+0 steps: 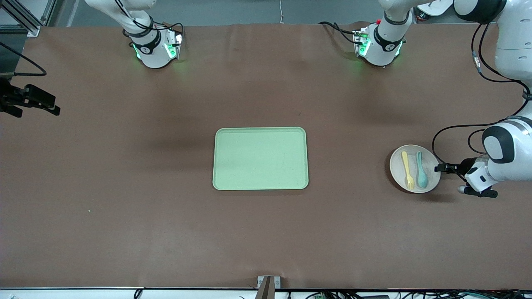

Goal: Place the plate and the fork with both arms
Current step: 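Lower the left gripper and close it on the plate rim, then carry the plate toward the tray with the left gripper while the right gripper approaches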

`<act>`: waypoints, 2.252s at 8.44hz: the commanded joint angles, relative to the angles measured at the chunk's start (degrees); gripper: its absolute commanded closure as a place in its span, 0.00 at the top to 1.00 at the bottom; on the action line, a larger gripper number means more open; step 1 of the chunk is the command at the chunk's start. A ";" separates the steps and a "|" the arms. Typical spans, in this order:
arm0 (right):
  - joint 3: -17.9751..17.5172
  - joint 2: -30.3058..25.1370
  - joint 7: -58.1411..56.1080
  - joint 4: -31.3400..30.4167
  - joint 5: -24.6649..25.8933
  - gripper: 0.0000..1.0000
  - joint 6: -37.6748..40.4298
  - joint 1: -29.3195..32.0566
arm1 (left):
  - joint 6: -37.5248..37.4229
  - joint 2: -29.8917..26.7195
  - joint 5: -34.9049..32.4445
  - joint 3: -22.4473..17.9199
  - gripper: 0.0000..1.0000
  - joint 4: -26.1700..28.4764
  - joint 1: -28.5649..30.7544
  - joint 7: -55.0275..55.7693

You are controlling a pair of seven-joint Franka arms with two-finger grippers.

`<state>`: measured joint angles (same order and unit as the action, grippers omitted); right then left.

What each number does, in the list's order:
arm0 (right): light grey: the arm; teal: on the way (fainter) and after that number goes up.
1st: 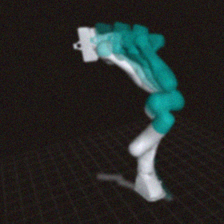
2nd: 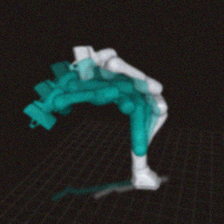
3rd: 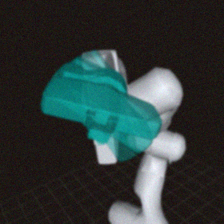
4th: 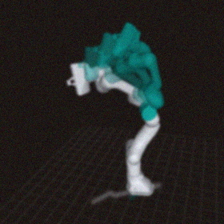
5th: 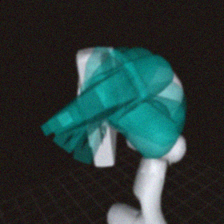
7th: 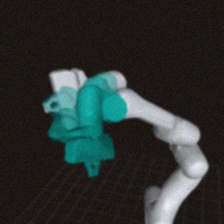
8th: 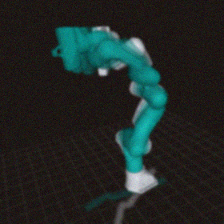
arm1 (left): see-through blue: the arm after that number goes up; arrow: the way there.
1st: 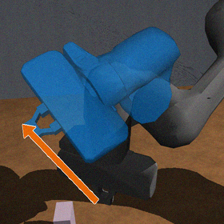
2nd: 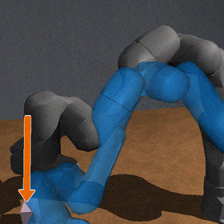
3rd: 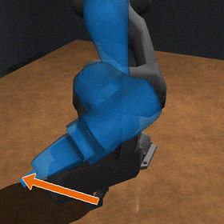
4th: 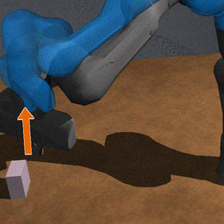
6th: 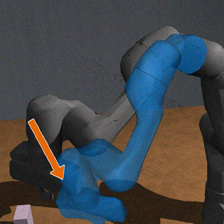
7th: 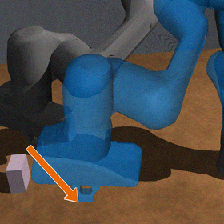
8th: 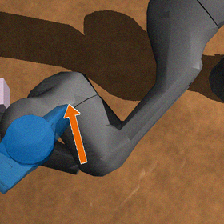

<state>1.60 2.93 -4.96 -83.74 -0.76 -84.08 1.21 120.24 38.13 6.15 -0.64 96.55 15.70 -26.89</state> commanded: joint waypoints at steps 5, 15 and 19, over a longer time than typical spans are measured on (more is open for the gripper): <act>-0.20 -1.61 -0.05 -1.69 0.23 1.00 -0.47 0.29 | 1.14 1.41 3.35 0.46 0.27 -0.92 -0.23 -0.98; -0.29 -1.61 -0.05 -1.61 0.32 1.00 -0.47 0.20 | 1.05 0.98 2.73 0.55 0.00 -1.10 -0.84 -0.98; -0.20 -1.61 -0.05 -1.52 0.32 1.00 -0.47 0.20 | -0.79 -2.44 0.71 5.20 0.00 -2.85 -1.63 -0.63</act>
<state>1.60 2.93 -4.96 -83.73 -0.76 -84.13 1.21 120.95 37.88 7.97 3.59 93.71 14.65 -28.05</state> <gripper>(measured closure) 0.000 0.952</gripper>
